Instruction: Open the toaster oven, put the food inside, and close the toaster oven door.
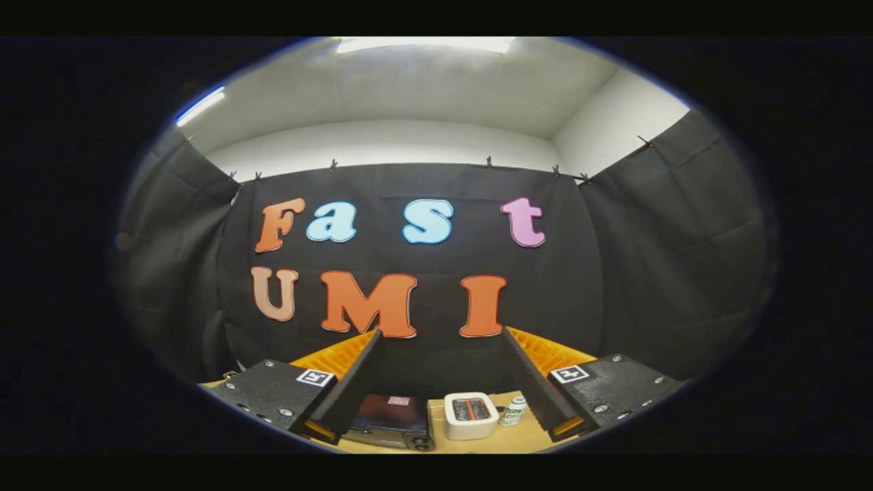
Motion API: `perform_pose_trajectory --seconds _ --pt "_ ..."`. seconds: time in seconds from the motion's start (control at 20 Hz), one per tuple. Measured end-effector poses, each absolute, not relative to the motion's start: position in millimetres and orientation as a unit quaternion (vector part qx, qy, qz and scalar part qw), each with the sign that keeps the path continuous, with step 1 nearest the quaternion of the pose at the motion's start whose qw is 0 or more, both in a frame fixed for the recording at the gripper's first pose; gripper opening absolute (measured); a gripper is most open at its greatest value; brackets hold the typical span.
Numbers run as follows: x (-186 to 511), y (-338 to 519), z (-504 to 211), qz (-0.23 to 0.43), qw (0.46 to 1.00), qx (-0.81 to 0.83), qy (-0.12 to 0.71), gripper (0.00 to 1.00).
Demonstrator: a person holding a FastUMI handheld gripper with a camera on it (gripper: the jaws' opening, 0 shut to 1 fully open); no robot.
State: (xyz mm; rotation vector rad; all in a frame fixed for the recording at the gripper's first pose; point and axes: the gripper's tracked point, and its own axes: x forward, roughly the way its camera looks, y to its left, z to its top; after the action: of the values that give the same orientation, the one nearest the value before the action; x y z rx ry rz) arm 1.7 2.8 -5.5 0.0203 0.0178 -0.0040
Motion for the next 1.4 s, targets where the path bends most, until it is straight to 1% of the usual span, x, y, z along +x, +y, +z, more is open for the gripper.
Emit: perform_pose_trajectory --seconds 0.25,0.85,1.1,1.4 --pt "4 16 -41 0.0 0.999 0.025 0.042 0.99" --pt "4 136 -212 0.078 0.974 0.053 0.205 1.0" --pt "14 169 -284 0.079 0.958 0.047 0.27 1.0" --pt "21 200 -352 0.076 0.945 0.011 0.317 1.0"
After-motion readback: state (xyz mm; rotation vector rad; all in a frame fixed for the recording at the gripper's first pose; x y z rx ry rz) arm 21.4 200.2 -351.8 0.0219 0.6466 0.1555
